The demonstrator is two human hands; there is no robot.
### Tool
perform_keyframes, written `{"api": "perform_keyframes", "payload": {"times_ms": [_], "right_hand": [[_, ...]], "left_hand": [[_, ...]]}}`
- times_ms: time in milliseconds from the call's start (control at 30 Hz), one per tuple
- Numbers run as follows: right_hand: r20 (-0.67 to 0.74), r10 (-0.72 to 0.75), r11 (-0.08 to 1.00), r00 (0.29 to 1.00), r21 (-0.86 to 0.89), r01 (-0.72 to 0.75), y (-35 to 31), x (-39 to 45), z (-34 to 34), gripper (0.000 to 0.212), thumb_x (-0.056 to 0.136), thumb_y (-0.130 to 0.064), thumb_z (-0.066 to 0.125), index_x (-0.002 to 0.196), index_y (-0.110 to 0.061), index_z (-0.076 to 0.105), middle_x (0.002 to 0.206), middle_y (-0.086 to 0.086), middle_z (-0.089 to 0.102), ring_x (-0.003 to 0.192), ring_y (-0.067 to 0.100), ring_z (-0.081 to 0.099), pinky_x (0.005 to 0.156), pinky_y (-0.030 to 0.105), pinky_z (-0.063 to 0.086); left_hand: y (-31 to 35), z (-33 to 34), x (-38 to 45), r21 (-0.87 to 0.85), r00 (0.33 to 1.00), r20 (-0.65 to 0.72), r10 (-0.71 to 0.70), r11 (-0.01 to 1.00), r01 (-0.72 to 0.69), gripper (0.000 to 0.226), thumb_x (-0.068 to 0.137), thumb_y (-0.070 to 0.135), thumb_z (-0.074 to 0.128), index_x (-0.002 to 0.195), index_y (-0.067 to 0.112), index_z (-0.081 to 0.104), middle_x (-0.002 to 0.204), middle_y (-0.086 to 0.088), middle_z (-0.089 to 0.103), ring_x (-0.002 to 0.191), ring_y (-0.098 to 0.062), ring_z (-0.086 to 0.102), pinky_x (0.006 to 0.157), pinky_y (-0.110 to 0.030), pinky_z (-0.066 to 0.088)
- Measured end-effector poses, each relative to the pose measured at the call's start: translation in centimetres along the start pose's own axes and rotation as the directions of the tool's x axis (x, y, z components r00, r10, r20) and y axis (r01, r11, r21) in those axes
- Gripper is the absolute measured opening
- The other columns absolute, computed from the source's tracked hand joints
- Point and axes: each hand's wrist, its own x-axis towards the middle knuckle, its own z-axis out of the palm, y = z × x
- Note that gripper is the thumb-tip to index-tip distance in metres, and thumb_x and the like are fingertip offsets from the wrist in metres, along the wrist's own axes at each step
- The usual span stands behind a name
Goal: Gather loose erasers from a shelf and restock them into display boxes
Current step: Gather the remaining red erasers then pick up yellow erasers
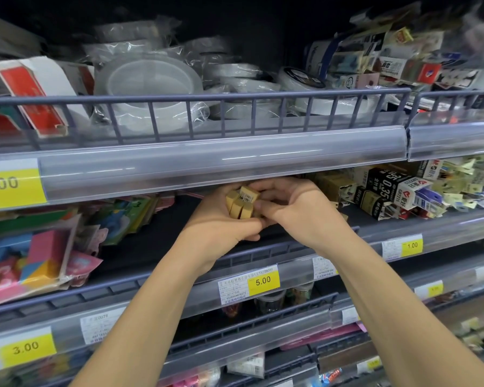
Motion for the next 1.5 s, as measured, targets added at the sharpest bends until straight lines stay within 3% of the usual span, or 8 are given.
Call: {"api": "perform_keyframes", "payload": {"times_ms": [133,400,600,700,767,1033,1300,1500], "right_hand": [[0.070,-0.108,0.914,0.992,-0.386,0.127,0.3,-0.3,0.3,0.035,0.099,-0.016,0.059,0.128,-0.033,0.068,0.130,-0.008,0.067,0.119,0.012,0.061,0.104,0.031,0.047],[0.142,-0.111,0.985,0.984,-0.113,0.127,0.6,-0.7,-0.4,0.045,0.100,0.004,0.047,0.134,-0.022,0.061,0.124,-0.013,0.070,0.112,0.001,0.065,0.090,0.019,0.052],[-0.144,-0.058,0.952,0.988,-0.307,0.011,2.0,0.1,-4.1,0.028,0.096,-0.010,0.062,0.115,-0.030,0.069,0.098,-0.024,0.068,0.079,-0.002,0.065,0.067,0.008,0.049],[-0.162,0.065,0.761,0.985,-0.630,-0.154,2.7,0.9,-6.9,0.030,0.099,-0.024,0.060,0.127,-0.030,0.065,0.109,-0.009,0.070,0.077,0.011,0.065,0.061,0.020,0.050],[-0.114,0.202,0.620,0.973,-0.754,-0.217,3.1,1.3,-8.0,0.036,0.100,-0.026,0.056,0.135,-0.032,0.059,0.125,-0.002,0.068,0.089,0.021,0.067,0.072,0.026,0.054],[0.019,0.270,0.702,0.963,-0.688,-0.183,3.4,0.8,-8.2,0.039,0.094,-0.030,0.067,0.133,-0.030,0.062,0.129,-0.005,0.065,0.105,0.013,0.059,0.086,0.019,0.041],[0.023,0.265,0.729,0.964,-0.659,-0.184,2.9,1.2,-7.9,0.032,0.091,-0.015,0.072,0.122,-0.022,0.066,0.106,-0.004,0.064,0.094,0.016,0.062,0.074,0.020,0.045],[-0.175,-0.014,0.978,0.985,-0.207,-0.023,1.0,-0.3,-7.0,0.013,0.083,-0.011,0.080,0.089,-0.021,0.075,0.082,-0.002,0.074,0.068,-0.004,0.065,0.063,0.006,0.047]], "left_hand": [[0.1,0.0,0.0,0.078,1.000,0.017,-0.012,0.997,0.011,0.065,0.068,0.004,0.081,0.119,0.040,0.063,0.087,0.009,0.078,0.083,-0.008,0.076,0.069,-0.029,0.064],[0.2,-0.1,0.3,0.029,0.997,-0.053,-0.062,0.998,0.064,0.051,0.066,0.004,0.078,0.101,0.039,0.065,0.078,0.008,0.078,0.076,-0.009,0.075,0.059,-0.019,0.056],[-0.1,-0.6,0.4,0.025,0.995,-0.047,-0.090,0.996,0.091,0.040,0.075,-0.004,0.078,0.097,0.030,0.073,0.087,0.001,0.073,0.074,-0.007,0.072,0.063,-0.023,0.060],[0.0,-0.8,0.2,-0.058,0.993,-0.009,-0.120,0.991,0.119,0.038,0.077,-0.011,0.075,0.098,0.021,0.073,0.089,-0.004,0.069,0.079,-0.017,0.073,0.068,-0.030,0.064],[0.0,-0.7,0.2,-0.080,0.994,0.007,-0.111,0.991,0.112,0.037,0.077,-0.013,0.073,0.098,0.018,0.073,0.087,-0.005,0.067,0.076,-0.017,0.072,0.071,-0.035,0.065],[-0.3,-0.4,0.4,-0.043,0.996,0.002,-0.087,0.995,0.087,0.039,0.071,-0.006,0.076,0.096,0.023,0.075,0.089,-0.006,0.070,0.082,-0.021,0.072,0.070,-0.032,0.064],[0.0,-0.6,0.2,-0.046,0.992,-0.020,-0.124,0.991,0.123,0.040,0.078,-0.009,0.078,0.104,0.022,0.072,0.094,-0.006,0.070,0.086,-0.019,0.071,0.064,-0.024,0.060],[0.1,-0.7,-0.2,-0.068,0.994,-0.020,-0.104,0.992,0.102,0.042,0.076,0.003,0.089,0.108,0.024,0.071,0.091,-0.004,0.074,0.071,-0.008,0.072,0.069,-0.025,0.061]]}}
